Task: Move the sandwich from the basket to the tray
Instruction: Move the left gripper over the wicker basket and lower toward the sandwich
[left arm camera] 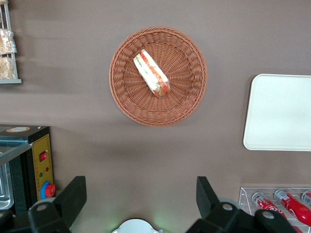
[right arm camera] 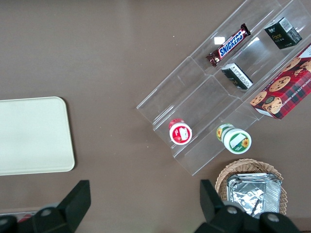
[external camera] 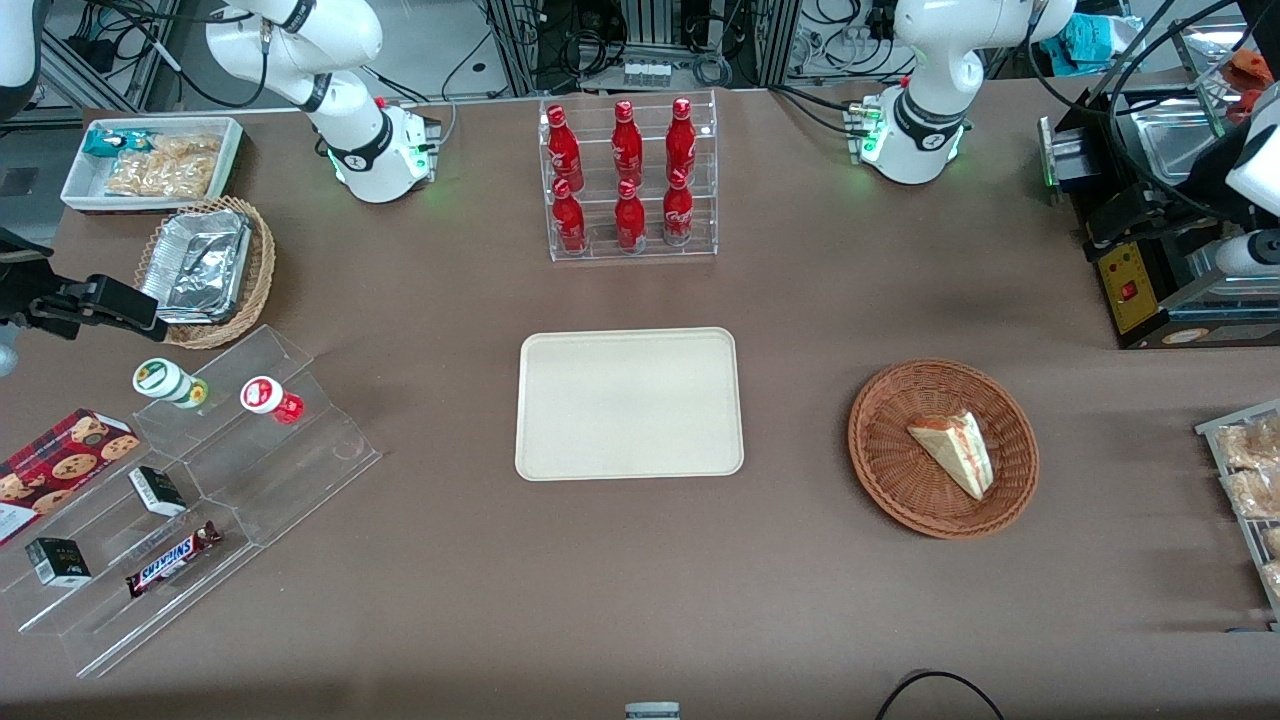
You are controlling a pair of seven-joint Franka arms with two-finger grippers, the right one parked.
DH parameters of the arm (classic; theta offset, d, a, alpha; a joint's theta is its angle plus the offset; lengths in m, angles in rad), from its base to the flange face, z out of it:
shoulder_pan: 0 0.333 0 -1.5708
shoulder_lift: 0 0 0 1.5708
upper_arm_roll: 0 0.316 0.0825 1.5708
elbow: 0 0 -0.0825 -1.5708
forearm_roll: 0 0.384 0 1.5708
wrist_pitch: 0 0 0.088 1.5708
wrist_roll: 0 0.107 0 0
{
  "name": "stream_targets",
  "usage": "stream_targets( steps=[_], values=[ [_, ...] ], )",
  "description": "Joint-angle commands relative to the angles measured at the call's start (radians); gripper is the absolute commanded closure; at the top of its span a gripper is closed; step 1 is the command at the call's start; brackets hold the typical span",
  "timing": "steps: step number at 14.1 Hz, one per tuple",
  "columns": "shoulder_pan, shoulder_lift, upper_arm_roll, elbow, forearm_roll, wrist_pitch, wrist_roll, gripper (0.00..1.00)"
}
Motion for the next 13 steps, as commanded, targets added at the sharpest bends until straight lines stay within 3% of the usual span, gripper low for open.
stream_targets(
  steps=[1,6,13],
  values=[
    [0.006,0.001,-0.006,0.007,-0.008,-0.010,0.005,0.00],
    [0.008,0.031,-0.006,0.005,-0.006,-0.009,-0.032,0.00],
    [-0.010,0.316,-0.009,-0.016,0.011,0.101,-0.358,0.00]
  ],
)
